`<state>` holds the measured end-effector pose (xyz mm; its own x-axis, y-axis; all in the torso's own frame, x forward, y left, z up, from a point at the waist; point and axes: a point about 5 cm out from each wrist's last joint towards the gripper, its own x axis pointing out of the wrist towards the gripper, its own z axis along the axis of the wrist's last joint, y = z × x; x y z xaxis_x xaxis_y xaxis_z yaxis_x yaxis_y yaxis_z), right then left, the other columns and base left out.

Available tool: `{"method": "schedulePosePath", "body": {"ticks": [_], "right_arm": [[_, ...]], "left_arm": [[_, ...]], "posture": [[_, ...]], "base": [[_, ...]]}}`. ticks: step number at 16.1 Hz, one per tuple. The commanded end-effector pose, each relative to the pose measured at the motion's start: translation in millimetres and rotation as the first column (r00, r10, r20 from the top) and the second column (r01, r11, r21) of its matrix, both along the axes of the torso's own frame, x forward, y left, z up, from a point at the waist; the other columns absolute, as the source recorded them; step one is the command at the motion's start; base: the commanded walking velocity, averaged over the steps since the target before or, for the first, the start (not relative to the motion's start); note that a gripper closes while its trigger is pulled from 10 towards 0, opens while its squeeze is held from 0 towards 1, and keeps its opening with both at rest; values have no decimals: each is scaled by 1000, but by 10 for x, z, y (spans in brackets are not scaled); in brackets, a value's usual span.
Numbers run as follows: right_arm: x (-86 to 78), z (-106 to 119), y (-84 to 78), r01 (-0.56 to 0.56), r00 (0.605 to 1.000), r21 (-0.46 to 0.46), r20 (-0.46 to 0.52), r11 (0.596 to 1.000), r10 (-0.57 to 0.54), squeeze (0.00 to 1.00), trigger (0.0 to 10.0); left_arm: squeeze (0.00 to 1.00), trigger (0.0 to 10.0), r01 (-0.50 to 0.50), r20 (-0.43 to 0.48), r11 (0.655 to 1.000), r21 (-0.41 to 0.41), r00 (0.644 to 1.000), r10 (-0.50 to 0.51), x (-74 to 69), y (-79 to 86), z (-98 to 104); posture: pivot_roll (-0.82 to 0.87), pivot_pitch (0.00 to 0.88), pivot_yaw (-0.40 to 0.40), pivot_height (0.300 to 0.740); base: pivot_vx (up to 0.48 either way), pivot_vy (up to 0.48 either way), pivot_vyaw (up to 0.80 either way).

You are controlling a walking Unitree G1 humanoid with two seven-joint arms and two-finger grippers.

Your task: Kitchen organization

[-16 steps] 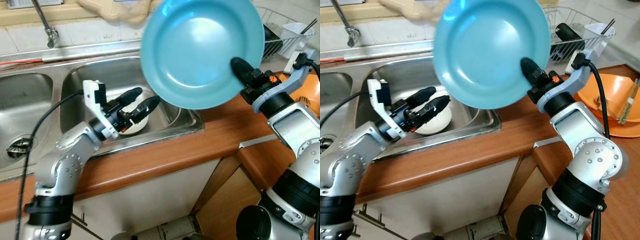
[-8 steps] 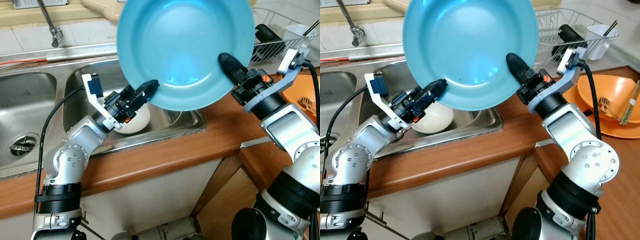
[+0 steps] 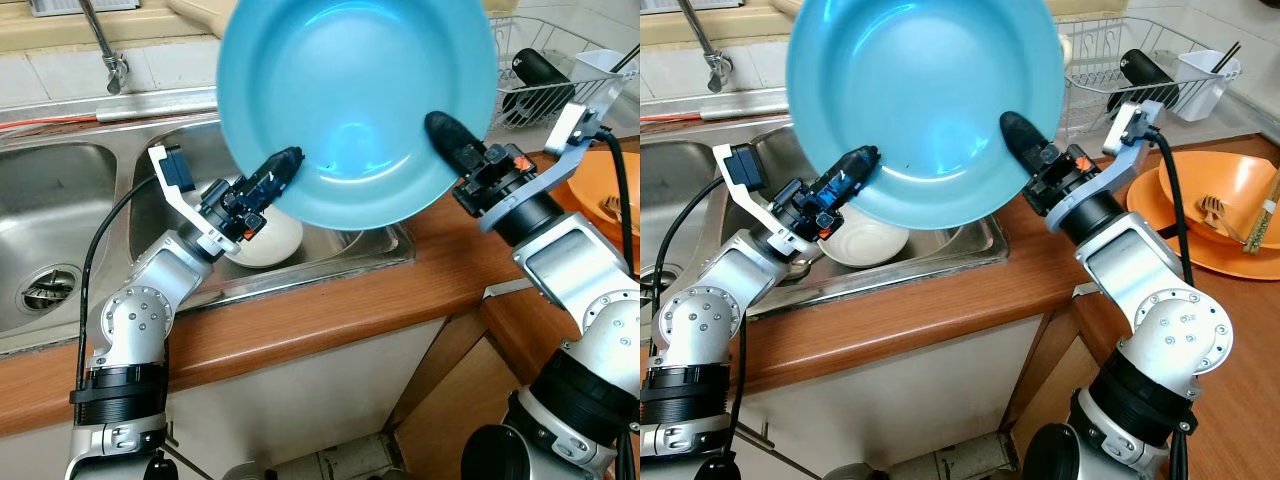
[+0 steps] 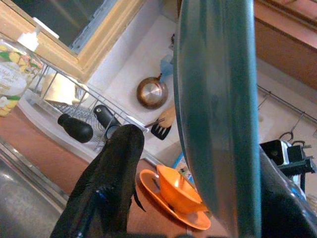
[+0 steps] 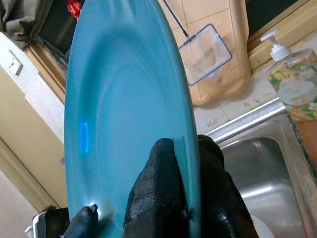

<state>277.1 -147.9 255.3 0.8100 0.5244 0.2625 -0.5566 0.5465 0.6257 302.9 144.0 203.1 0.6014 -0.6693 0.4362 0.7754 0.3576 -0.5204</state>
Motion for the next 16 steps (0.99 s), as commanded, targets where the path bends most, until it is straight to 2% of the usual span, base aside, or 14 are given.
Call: {"method": "schedulePosePath", "body": {"ticks": [1, 6, 8, 12, 15, 16], "right_arm": [[-52, 73, 50, -35, 998, 14, 45, 999, 34, 0, 0], [-53, 67, 63, -31, 999, 9, 40, 999, 31, 0, 0], [-49, 68, 65, -30, 999, 6, 40, 1000, 30, 0, 0], [-51, 66, 79, -31, 999, -3, 39, 1000, 31, 0, 0], [-55, 63, 81, -29, 999, -10, 40, 1000, 30, 0, 353], [-53, 65, 76, -21, 999, -22, 42, 1000, 22, 0, 8667]], "left_arm": [[0, 0, 0, 0, 1000, -14, 1000, 0, 28, 6, 35], [0, 0, -10, -6, 1000, -4, 1000, 10, 49, 4, 24], [0, 0, -42, -7, 999, 23, 999, 42, 70, 0, -13], [0, 0, -40, -37, 999, -19, 999, 40, 82, -11, 20], [0, 0, -43, -25, 999, 17, 999, 44, 81, -36, 11], [0, 0, -51, -25, 999, 9, 998, 52, 84, -33, 19]], "posture": [[-108, 0, 45, 740], [-107, 0, 45, 740], [-105, 0, 44, 740], [-106, 0, 45, 740], [-106, 0, 45, 740], [-108, 0, 45, 740]], "base": [[0, 0, 0], [0, 0, 0], [0, 0, 0], [0, 0, 0], [0, 0, 0], [0, 0, 0]]}}
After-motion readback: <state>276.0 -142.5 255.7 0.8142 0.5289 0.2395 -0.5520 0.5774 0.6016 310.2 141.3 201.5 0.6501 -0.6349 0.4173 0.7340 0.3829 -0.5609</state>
